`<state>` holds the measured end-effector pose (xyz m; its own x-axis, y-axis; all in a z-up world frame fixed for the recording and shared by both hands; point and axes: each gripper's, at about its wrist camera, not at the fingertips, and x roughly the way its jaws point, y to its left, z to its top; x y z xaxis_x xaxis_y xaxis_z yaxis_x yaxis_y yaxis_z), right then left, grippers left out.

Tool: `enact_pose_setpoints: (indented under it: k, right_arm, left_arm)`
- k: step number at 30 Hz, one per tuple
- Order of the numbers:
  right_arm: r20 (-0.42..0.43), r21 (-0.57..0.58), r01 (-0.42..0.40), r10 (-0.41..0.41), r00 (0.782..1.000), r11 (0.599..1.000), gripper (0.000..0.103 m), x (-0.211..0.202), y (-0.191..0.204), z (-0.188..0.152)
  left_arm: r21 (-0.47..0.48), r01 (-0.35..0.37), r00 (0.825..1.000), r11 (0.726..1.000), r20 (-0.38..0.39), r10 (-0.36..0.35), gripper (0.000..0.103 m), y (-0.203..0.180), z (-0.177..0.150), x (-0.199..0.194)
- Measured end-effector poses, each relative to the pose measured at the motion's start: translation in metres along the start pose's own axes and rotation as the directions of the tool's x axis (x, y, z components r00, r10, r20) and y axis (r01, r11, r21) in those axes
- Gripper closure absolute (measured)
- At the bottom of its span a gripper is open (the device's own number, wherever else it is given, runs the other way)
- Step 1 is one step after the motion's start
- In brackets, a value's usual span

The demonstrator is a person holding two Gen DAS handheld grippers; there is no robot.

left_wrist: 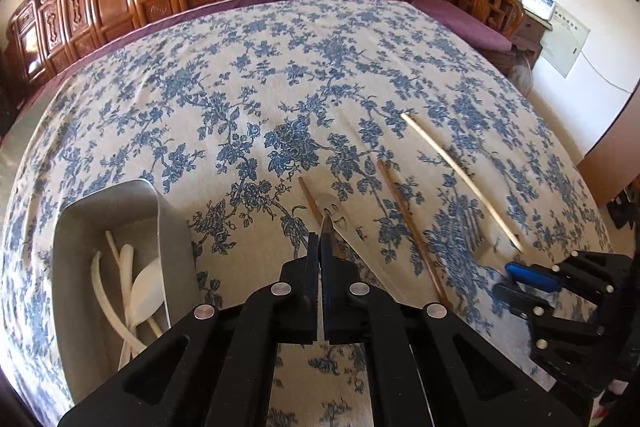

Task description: Organize utensils

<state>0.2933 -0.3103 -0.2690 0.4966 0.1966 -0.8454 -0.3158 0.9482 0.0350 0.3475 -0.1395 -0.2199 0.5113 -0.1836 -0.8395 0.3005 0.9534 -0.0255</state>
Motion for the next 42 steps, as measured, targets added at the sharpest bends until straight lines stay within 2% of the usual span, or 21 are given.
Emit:
enact_pose_setpoints:
  k: [2, 4, 7, 17, 27, 36, 42]
  right_arm:
    - [0.000, -0.007, 0.007, -0.007, 1.000, 1.000, 0.082, 0.000, 0.001, 0.000]
    - [0.001, -0.011, 0.012, -0.012, 1.000, 1.000, 0.083, 0.001, 0.001, 0.000]
    - [-0.001, -0.010, 0.026, -0.026, 1.000, 1.000, 0.095, 0.000, 0.001, 0.000]
    - [0.015, -0.005, 0.040, -0.040, 0.999, 0.999, 0.095, -0.005, 0.000, 0.001]
    - [0.114, 0.004, 0.016, -0.016, 0.993, 1.000, 0.095, -0.041, 0.005, 0.021]
    - [0.196, -0.018, -0.013, 0.016, 0.980, 1.000, 0.095, -0.074, 0.025, 0.040]
    - [0.214, -0.020, -0.026, 0.029, 0.976, 0.999, 0.095, -0.080, 0.035, 0.047]
  left_arm:
    - [-0.010, 0.025, 1.000, 1.000, 0.005, -0.025, 0.103, -0.001, -0.002, -0.009]
    - [0.015, 0.002, 0.999, 1.000, 0.038, -0.003, 0.103, -0.005, -0.004, -0.022]
    - [0.036, -0.002, 0.998, 0.999, 0.066, 0.000, 0.103, -0.008, -0.004, -0.039]
    - [0.065, -0.018, 0.990, 0.998, 0.143, 0.009, 0.103, -0.006, -0.008, -0.099]
    - [0.055, -0.061, 0.977, 0.997, 0.209, 0.048, 0.103, 0.032, -0.010, -0.152]
    - [0.006, -0.107, 0.973, 0.994, 0.208, 0.103, 0.103, 0.088, -0.013, -0.157]
    - [-0.027, -0.121, 0.977, 0.992, 0.175, 0.123, 0.103, 0.125, -0.017, -0.135]
